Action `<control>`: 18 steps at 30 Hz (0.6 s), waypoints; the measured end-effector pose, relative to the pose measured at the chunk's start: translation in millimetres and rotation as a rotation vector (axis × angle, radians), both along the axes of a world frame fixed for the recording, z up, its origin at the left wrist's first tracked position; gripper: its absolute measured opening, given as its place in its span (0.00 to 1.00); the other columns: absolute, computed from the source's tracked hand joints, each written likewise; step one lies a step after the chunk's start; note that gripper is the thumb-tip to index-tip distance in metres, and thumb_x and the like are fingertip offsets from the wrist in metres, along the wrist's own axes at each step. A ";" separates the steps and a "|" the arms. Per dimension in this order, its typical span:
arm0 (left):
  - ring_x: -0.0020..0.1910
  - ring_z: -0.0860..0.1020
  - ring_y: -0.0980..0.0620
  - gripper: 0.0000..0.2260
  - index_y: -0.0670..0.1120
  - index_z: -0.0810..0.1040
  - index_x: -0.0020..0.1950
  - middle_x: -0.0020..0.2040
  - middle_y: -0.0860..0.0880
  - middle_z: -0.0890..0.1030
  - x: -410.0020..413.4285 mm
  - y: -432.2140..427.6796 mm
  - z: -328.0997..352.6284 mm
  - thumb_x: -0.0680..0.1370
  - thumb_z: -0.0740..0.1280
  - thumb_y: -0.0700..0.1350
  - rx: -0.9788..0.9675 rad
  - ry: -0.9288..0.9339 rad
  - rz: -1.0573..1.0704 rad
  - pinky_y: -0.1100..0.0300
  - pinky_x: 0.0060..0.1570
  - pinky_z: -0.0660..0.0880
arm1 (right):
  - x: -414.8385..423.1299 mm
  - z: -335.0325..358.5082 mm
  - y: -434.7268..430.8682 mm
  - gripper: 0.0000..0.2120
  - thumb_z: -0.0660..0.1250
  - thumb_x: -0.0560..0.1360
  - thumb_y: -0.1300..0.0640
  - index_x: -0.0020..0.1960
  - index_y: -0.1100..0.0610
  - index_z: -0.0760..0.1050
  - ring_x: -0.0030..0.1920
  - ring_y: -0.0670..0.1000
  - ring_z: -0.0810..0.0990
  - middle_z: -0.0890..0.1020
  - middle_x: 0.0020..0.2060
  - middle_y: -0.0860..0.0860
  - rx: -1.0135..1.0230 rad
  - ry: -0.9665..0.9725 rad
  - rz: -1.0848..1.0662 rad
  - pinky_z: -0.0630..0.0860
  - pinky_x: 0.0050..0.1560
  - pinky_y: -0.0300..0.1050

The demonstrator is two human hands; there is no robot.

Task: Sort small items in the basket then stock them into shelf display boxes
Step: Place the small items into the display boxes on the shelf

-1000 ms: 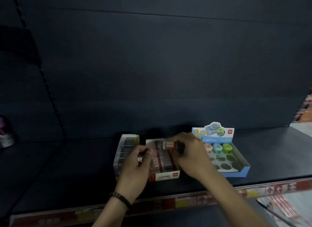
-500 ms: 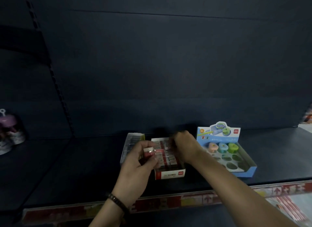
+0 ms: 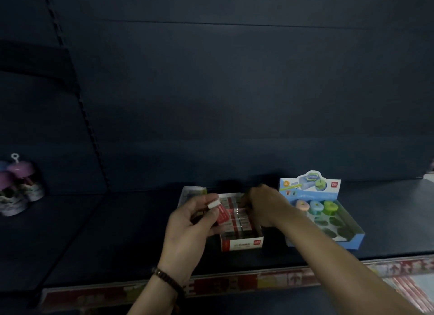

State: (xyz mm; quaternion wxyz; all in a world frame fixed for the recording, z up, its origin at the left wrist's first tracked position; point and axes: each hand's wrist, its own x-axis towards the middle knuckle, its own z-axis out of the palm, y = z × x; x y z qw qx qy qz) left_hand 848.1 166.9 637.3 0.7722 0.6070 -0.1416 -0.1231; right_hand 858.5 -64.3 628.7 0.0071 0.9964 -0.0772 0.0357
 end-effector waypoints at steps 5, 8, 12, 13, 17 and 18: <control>0.53 0.86 0.51 0.08 0.48 0.84 0.57 0.55 0.48 0.86 7.6 0.1 0.1 0.81 0.71 0.37 0.090 -0.080 0.014 0.59 0.46 0.84 | -20.9 16.4 5.2 0.12 0.68 0.79 0.58 0.54 0.44 0.86 0.54 0.45 0.85 0.88 0.50 0.43 0.505 -0.255 0.036 0.80 0.55 0.43; 0.52 0.87 0.49 0.07 0.45 0.81 0.59 0.54 0.46 0.87 7.5 -2.2 1.7 0.82 0.69 0.38 0.088 -0.083 -0.026 0.55 0.48 0.85 | -41.0 27.1 25.4 0.12 0.69 0.81 0.62 0.48 0.48 0.88 0.47 0.46 0.86 0.89 0.45 0.47 1.121 -0.380 0.063 0.79 0.50 0.43; 0.52 0.88 0.46 0.06 0.42 0.77 0.60 0.54 0.45 0.87 8.4 -4.1 -0.6 0.84 0.66 0.36 0.057 -0.098 -0.072 0.50 0.49 0.85 | -58.3 28.3 43.9 0.13 0.68 0.84 0.59 0.44 0.50 0.88 0.42 0.54 0.85 0.87 0.41 0.56 1.460 -0.250 0.114 0.78 0.40 0.43; 0.52 0.88 0.46 0.06 0.42 0.77 0.60 0.54 0.45 0.87 8.5 -3.9 -1.4 0.84 0.66 0.35 0.054 -0.107 -0.073 0.50 0.49 0.86 | -59.4 26.3 44.1 0.13 0.68 0.84 0.59 0.45 0.51 0.89 0.42 0.54 0.85 0.88 0.42 0.57 1.510 -0.242 0.120 0.79 0.40 0.42; 0.53 0.87 0.49 0.09 0.47 0.82 0.56 0.53 0.49 0.86 8.4 -2.7 -5.7 0.81 0.69 0.34 0.109 -0.189 -0.013 0.56 0.46 0.85 | -61.4 19.0 43.2 0.09 0.74 0.79 0.64 0.48 0.52 0.90 0.46 0.54 0.87 0.89 0.45 0.57 1.543 -0.316 0.144 0.82 0.45 0.42; 0.53 0.86 0.51 0.11 0.49 0.84 0.55 0.53 0.51 0.86 8.5 -2.2 -7.0 0.80 0.71 0.34 0.129 -0.199 -0.009 0.56 0.46 0.85 | -61.9 17.4 41.3 0.08 0.75 0.78 0.65 0.48 0.53 0.90 0.47 0.54 0.88 0.89 0.46 0.56 1.503 -0.358 0.138 0.83 0.47 0.44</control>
